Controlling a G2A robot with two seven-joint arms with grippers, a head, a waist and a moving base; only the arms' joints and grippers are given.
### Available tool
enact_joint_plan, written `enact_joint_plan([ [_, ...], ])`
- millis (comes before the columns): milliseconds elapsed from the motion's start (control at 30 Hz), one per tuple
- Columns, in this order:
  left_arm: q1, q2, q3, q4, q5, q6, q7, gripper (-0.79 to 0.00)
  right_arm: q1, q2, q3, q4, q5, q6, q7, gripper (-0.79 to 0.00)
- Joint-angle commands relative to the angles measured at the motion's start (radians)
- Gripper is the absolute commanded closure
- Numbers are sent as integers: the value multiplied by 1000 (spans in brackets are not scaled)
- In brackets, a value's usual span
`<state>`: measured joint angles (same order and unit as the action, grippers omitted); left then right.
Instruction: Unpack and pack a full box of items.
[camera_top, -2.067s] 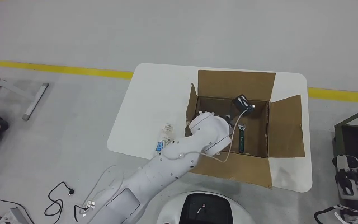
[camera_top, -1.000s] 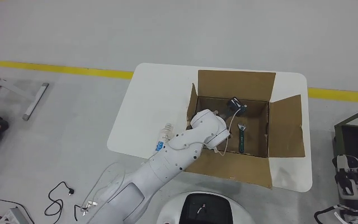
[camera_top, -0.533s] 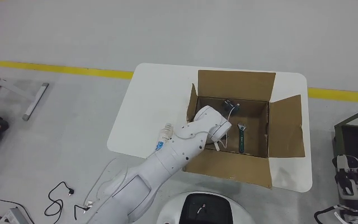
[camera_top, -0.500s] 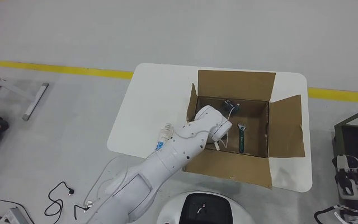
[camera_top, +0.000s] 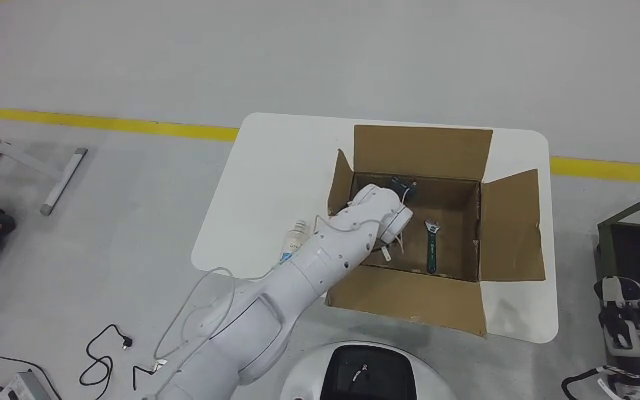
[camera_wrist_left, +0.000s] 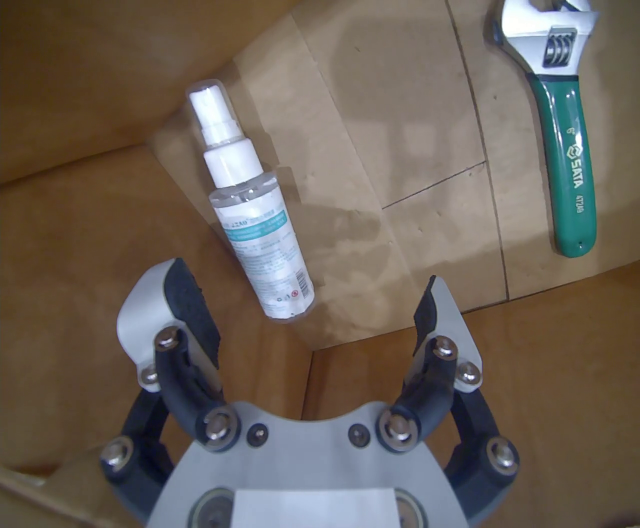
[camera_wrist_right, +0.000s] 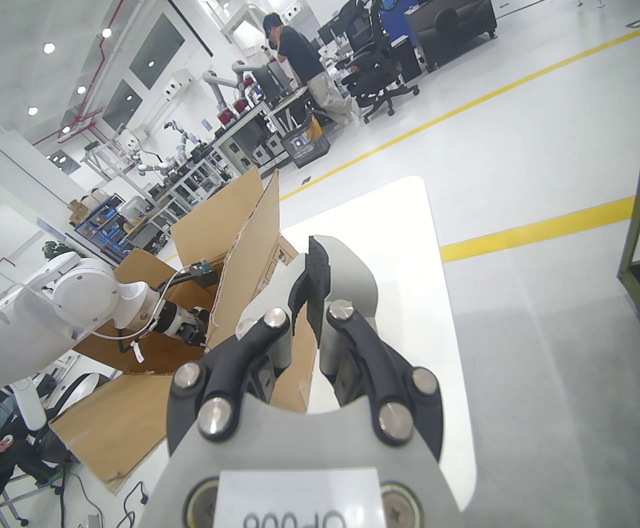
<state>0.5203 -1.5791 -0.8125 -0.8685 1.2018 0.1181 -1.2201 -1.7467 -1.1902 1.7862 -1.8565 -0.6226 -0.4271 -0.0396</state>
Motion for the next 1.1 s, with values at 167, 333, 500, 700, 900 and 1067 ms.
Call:
enact_joint_plan([
  [167,-23,-19,10,90,-9,13,38,-597,0,0,0,0,0,0,0,0],
  [333,-39,-33,17,141,-18,8,56,-345,0,0,0,0,0,0,0,0],
  [500,-56,-45,18,184,-32,8,68,-332,0,0,0,0,0,0,0,0],
  [700,-73,-59,23,220,-36,0,83,-320,0,0,0,0,0,0,0,0],
  [900,-82,-70,34,231,-23,-13,96,0,0,0,0,0,0,0,0,0],
  [1067,-81,-72,38,206,2,-19,94,0,0,0,0,0,0,0,0,0],
])
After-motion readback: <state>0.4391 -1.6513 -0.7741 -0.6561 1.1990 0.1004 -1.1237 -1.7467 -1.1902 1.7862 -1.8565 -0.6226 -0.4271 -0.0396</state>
